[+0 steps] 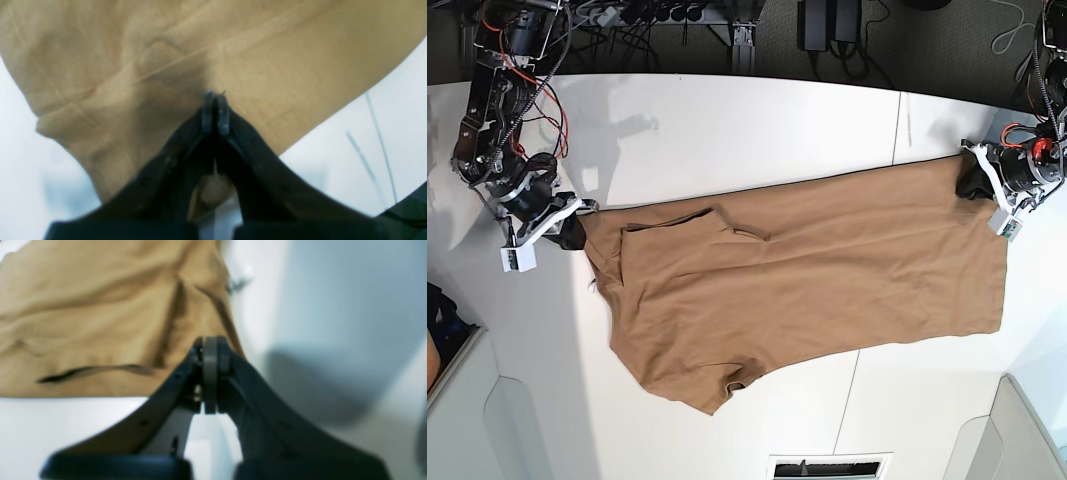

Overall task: Layout the t-shirt on the table in an organized manner, then fold the t-shirt properly
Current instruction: 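Lift the shirt corners and pull them apart to straighten the shirt, then lower the shirt onto the table and open both grippers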

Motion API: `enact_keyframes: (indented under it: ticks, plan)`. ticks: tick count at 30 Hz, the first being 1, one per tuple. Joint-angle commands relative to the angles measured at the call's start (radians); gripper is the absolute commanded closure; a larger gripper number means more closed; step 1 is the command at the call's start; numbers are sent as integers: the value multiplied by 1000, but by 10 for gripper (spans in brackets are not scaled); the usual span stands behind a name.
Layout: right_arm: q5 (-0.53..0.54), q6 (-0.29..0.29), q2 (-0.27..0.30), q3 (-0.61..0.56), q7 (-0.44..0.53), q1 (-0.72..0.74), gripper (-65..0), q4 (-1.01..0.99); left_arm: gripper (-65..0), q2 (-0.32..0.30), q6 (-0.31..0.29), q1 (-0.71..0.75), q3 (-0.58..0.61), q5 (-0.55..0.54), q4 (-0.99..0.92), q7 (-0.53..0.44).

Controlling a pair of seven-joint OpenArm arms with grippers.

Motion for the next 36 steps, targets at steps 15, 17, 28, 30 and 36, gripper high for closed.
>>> enact_keyframes:
  ticks: [15, 17, 28, 30, 36]
  plan:
    - [17, 6, 11, 4, -49, -126, 0, 41, 0, -21, -8, -10, -7, 0, -6, -9]
    - [16, 6, 12, 4, -50, -169, 0, 80, 0, -22, -8, -7, -7, 0, -5, -1]
    - [57, 6, 42, 29, -54, -423, 0, 290, 0, -46, -8, 177, -14, -36, 174, 5]
    - [61, 6, 48, 30, -53, -465, 0, 322, 0, -46, -8, 201, -19, -37, 179, 4]
    - [76, 7, 50, 51, -53, -508, 0, 362, 0, -46, -8, 220, -36, -53, 185, -18]
